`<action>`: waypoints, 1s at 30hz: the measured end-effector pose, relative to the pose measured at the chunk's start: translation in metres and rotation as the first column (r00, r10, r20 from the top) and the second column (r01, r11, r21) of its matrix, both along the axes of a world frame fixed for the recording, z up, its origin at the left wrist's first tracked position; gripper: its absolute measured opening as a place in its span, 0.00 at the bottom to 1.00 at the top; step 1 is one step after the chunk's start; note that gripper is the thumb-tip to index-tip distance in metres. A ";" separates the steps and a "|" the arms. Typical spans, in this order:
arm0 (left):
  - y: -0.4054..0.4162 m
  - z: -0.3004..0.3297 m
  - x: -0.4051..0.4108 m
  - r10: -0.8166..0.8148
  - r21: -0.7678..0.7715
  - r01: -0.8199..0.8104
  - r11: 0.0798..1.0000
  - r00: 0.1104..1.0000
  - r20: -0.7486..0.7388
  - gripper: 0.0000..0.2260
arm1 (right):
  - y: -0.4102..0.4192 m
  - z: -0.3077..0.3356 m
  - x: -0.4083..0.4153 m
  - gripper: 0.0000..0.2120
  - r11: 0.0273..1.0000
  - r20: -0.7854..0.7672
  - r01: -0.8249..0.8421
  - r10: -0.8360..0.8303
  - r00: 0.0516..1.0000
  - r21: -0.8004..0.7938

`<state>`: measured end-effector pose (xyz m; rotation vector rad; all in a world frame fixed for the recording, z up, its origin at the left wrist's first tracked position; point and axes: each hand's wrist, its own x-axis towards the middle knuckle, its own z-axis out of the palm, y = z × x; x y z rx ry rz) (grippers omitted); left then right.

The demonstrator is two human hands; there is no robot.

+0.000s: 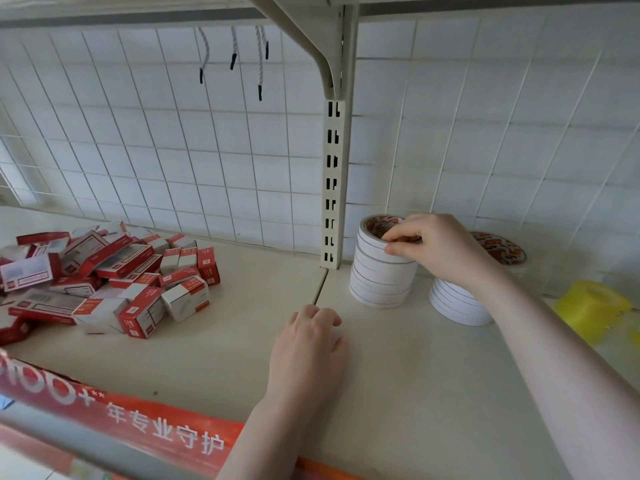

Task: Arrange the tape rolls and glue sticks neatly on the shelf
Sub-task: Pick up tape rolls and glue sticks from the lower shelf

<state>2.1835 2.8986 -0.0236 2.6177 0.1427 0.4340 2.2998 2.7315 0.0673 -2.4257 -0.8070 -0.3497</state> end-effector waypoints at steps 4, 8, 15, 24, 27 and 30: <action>0.000 0.001 0.000 0.000 -0.002 0.000 1.000 1.000 -0.010 0.12 | -0.002 -0.002 0.000 0.04 0.999 0.033 -0.032 0.032 0.999 -0.008; 0.000 0.002 0.000 -0.010 -0.004 0.010 1.000 1.000 -0.019 0.12 | -0.005 -0.004 0.000 0.07 0.998 0.060 -0.062 0.062 0.996 -0.005; -0.002 0.002 0.000 -0.019 0.014 0.019 1.000 1.000 -0.024 0.12 | -0.036 -0.005 -0.012 0.16 0.990 0.355 0.133 -0.144 0.924 0.056; -0.022 0.010 -0.008 -0.127 0.142 0.127 0.982 0.992 -0.010 0.16 | -0.121 -0.031 -0.078 0.13 0.898 0.441 0.439 -0.411 0.798 0.043; -0.036 0.018 -0.016 -0.140 0.180 0.139 0.974 0.990 -0.011 0.17 | -0.157 -0.050 -0.106 0.15 0.855 0.425 0.516 -0.490 0.761 0.061; -0.066 0.025 -0.027 -0.181 0.201 0.170 0.965 0.983 0.037 0.17 | -0.199 -0.067 -0.139 0.18 0.799 0.429 0.594 -0.569 0.702 0.088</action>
